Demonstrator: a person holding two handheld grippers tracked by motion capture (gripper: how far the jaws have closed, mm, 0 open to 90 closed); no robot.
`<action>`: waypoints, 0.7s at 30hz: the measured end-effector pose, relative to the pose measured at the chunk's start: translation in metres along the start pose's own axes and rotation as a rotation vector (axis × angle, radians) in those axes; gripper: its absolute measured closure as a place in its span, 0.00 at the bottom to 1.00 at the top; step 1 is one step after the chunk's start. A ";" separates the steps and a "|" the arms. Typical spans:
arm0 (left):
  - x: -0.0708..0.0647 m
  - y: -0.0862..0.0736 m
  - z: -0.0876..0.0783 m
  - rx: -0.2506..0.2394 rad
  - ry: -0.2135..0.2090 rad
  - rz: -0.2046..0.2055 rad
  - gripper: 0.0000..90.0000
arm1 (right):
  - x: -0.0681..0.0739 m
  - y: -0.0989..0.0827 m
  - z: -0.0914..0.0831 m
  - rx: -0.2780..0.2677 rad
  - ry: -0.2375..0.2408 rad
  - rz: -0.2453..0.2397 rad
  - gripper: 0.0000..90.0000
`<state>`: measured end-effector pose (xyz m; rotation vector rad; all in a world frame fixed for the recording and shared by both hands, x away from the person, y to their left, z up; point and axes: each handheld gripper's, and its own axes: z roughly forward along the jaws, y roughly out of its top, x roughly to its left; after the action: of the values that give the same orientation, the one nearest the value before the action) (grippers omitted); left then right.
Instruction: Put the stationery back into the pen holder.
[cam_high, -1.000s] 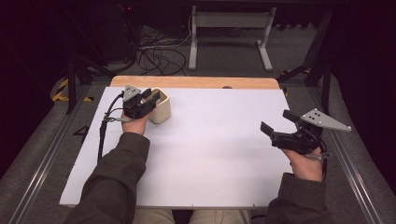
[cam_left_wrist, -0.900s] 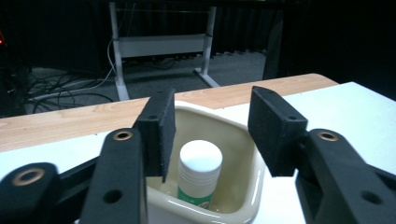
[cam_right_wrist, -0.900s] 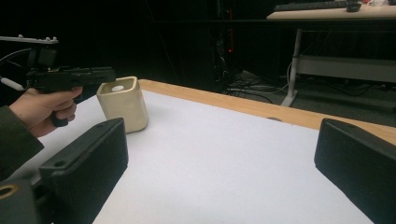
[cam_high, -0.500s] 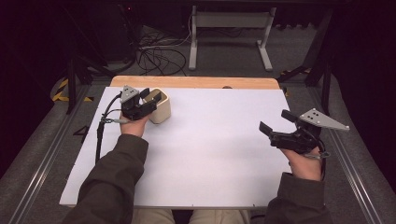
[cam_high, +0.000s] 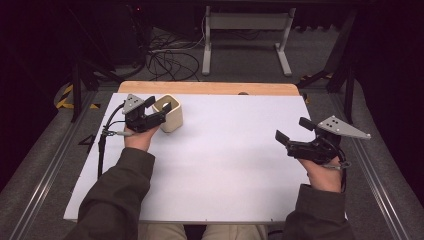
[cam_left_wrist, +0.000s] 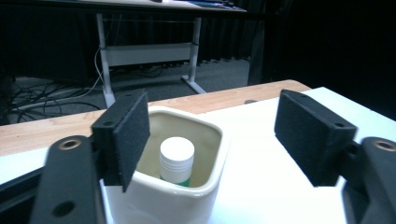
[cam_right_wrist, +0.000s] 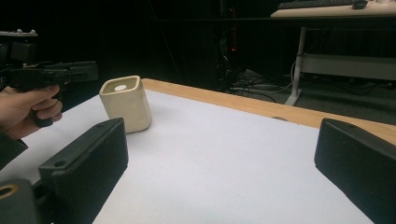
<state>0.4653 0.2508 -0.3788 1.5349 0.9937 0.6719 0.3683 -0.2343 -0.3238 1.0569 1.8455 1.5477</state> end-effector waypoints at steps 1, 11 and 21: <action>-0.001 0.000 -0.002 0.000 -0.002 0.005 0.28 | 0.000 0.000 0.000 -0.001 0.003 0.001 0.04; -0.006 0.002 -0.020 -0.001 -0.031 0.024 0.23 | 0.002 -0.001 0.003 -0.010 0.029 0.013 0.04; -0.016 0.002 -0.041 0.001 -0.063 0.048 0.17 | 0.006 -0.003 0.006 -0.007 0.041 0.006 0.04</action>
<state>0.4228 0.2569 -0.3670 1.5762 0.9123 0.6528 0.3696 -0.2262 -0.3272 1.0362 1.8650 1.5896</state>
